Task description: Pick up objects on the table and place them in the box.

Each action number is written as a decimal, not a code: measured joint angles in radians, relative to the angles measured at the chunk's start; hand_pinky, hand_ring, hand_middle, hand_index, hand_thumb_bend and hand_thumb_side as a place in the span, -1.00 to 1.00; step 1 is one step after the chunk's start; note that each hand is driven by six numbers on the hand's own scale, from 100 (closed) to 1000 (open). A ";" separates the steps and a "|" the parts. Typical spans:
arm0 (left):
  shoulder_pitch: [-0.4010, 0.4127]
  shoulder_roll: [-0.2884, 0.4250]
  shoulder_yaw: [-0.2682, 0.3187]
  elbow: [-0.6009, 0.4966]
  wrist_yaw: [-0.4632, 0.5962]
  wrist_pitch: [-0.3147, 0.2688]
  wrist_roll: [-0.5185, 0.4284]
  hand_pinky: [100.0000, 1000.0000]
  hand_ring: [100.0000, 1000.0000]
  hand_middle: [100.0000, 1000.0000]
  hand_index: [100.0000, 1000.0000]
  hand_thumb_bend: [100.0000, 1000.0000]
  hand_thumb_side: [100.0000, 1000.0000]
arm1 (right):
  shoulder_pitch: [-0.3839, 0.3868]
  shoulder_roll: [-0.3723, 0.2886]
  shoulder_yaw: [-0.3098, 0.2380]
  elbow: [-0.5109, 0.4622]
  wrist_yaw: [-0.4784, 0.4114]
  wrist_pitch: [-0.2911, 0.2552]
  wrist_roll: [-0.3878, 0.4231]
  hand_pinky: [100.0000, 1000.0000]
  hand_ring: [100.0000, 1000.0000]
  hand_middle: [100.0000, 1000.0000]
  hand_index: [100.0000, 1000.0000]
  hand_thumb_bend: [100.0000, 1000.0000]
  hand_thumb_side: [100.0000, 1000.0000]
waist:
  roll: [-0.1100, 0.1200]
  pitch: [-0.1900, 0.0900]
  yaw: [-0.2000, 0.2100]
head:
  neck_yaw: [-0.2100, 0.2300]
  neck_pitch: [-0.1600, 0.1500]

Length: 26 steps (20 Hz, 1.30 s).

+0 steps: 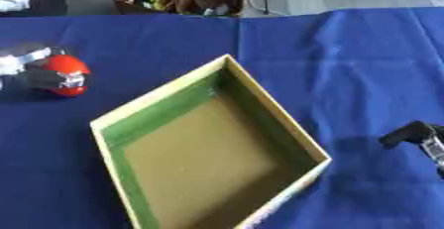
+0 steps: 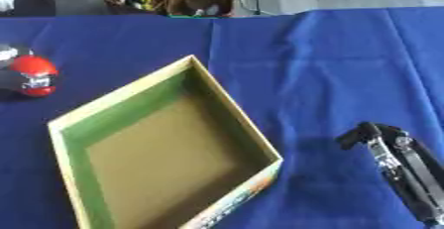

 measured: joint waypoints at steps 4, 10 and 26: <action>-0.002 0.000 0.000 0.004 0.019 0.006 -0.014 -0.16 0.36 0.66 0.85 -0.23 0.05 | 0.000 0.000 0.000 0.000 0.000 -0.001 -0.001 0.70 0.30 -0.11 0.13 -1.00 1.00 | 0.000 0.000 0.000 | 0.001 0.000; -0.007 0.000 0.000 0.006 0.068 0.027 -0.046 0.04 0.53 0.93 0.99 -0.76 -0.39 | 0.000 0.000 0.000 0.000 0.001 0.000 0.000 0.70 0.30 -0.11 0.13 -1.00 1.00 | 0.002 0.000 0.003 | 0.001 0.000; -0.008 -0.010 -0.008 0.006 0.187 0.112 0.015 -0.27 0.24 0.47 0.64 -1.00 -0.48 | 0.008 0.000 0.000 0.000 0.009 0.015 -0.002 0.71 0.32 -0.11 0.14 -1.00 1.00 | 0.006 0.000 0.007 | 0.000 0.000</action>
